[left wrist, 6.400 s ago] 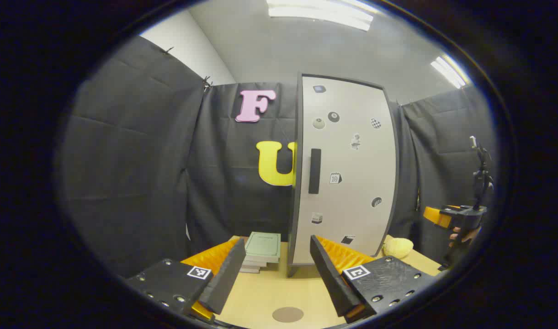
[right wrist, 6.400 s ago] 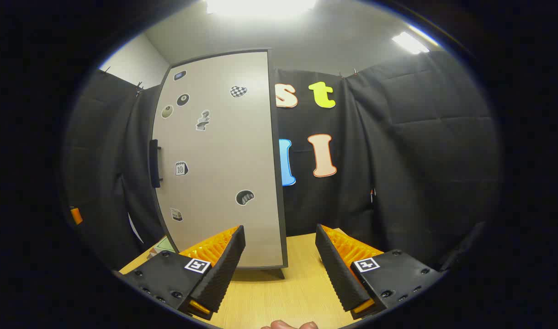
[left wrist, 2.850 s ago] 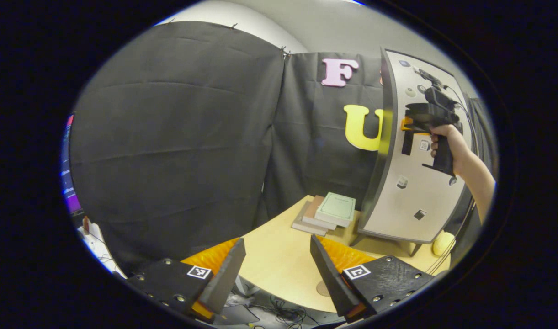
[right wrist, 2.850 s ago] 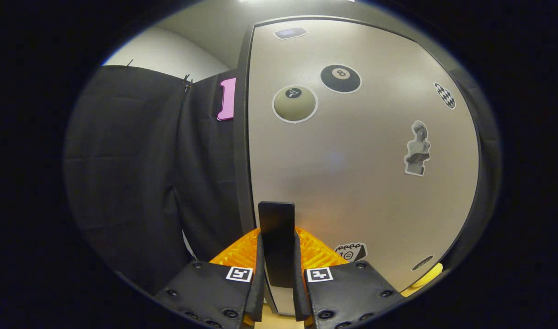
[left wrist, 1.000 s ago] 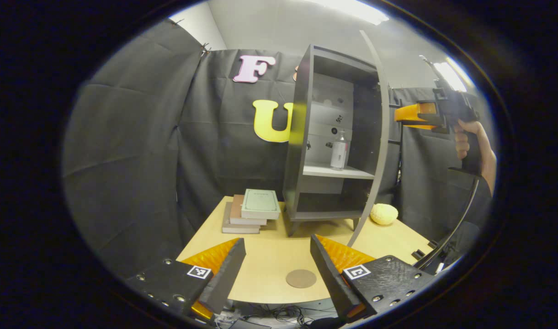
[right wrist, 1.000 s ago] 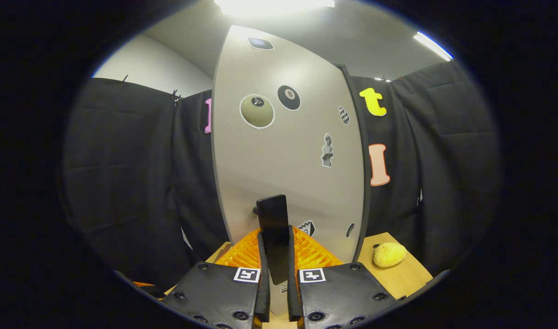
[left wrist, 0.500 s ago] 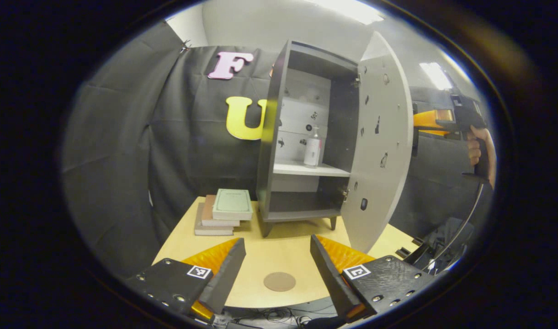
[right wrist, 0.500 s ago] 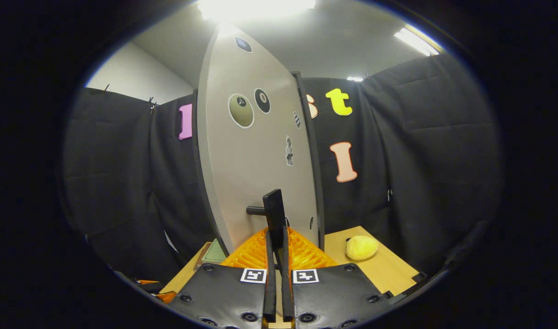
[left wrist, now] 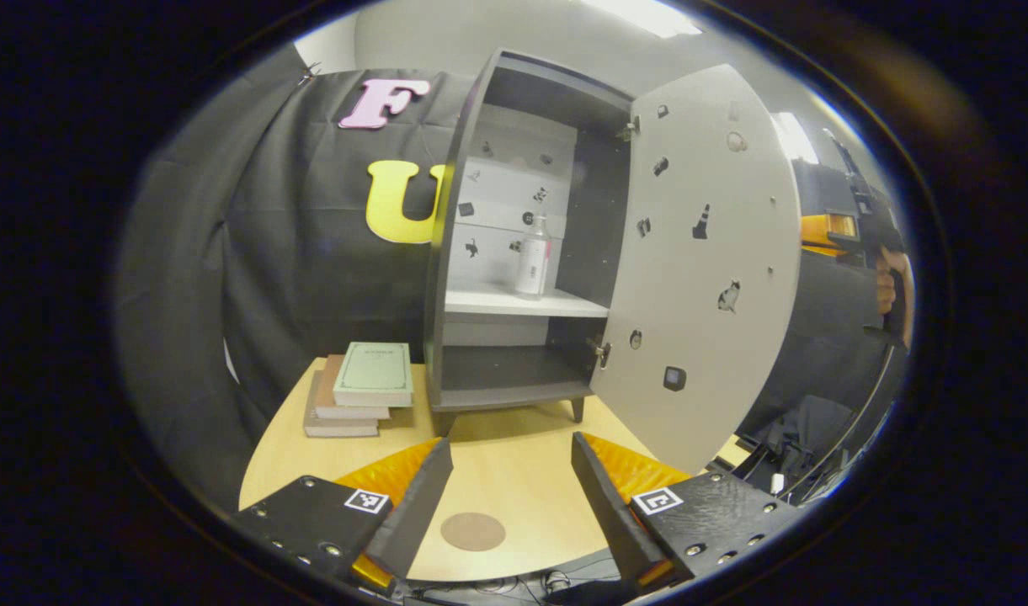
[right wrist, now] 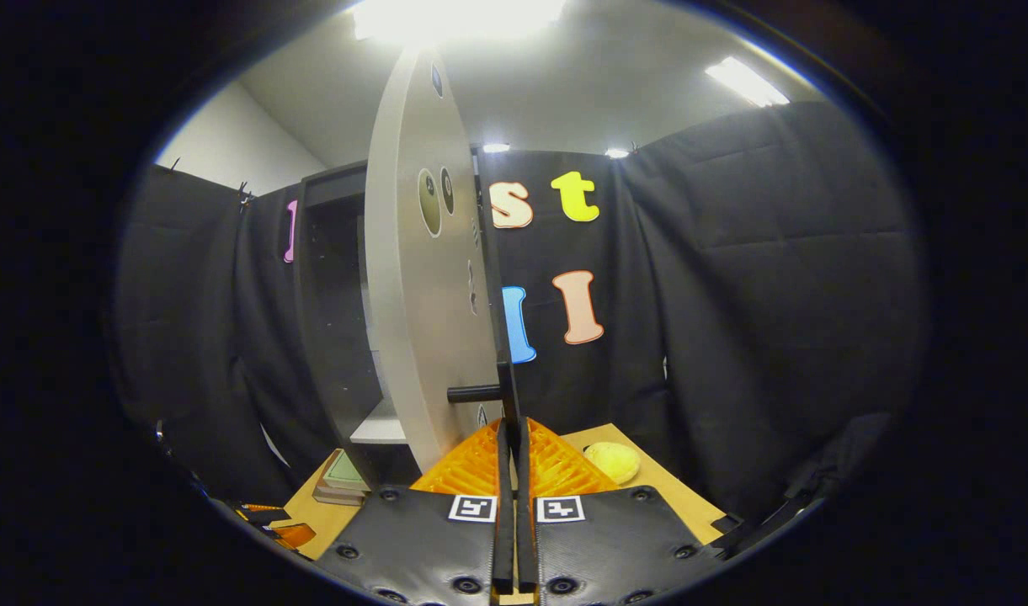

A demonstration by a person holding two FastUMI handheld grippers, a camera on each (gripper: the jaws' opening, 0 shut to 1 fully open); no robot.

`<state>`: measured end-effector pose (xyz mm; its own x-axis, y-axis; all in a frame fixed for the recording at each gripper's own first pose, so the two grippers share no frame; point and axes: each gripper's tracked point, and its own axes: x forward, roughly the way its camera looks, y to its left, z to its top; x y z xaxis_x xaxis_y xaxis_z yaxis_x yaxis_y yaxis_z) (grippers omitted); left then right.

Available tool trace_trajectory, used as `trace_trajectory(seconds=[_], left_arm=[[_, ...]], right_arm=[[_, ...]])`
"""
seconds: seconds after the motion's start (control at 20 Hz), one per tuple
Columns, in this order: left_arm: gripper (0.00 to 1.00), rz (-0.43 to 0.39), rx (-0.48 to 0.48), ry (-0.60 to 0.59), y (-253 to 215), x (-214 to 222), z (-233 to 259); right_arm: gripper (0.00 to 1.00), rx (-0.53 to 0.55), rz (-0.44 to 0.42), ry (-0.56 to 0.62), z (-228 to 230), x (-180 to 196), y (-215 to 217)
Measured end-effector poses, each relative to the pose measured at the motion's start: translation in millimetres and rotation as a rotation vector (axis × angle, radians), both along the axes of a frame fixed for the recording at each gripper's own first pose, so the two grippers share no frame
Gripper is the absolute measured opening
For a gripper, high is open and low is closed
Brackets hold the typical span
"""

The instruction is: Open the cabinet door with the right hand, grasp the bottle in the cabinet with the left hand and place it on the coaster, then close the cabinet door with the right hand.

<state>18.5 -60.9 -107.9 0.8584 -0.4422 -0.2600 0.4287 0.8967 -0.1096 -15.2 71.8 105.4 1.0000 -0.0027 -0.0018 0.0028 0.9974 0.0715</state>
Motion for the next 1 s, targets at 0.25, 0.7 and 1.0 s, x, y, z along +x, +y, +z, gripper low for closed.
trace_trajectory(seconds=[0.25, 0.7, 1.0], left_arm=[[0.89, -0.021, 0.007, -0.006, -45, 56, 8], [0.87, -0.002, 0.048, -0.082, -89, 149, 52], [0.89, 0.02, 0.006, -0.116, -115, 208, 96]], right_arm=[[0.03, -0.015, 0.022, -0.014, 3, 5, -22], [0.04, -0.008, 0.046, -0.047, 4, -14, -70], [0.04, 0.111, -0.131, -0.027, -6, -15, -158]])
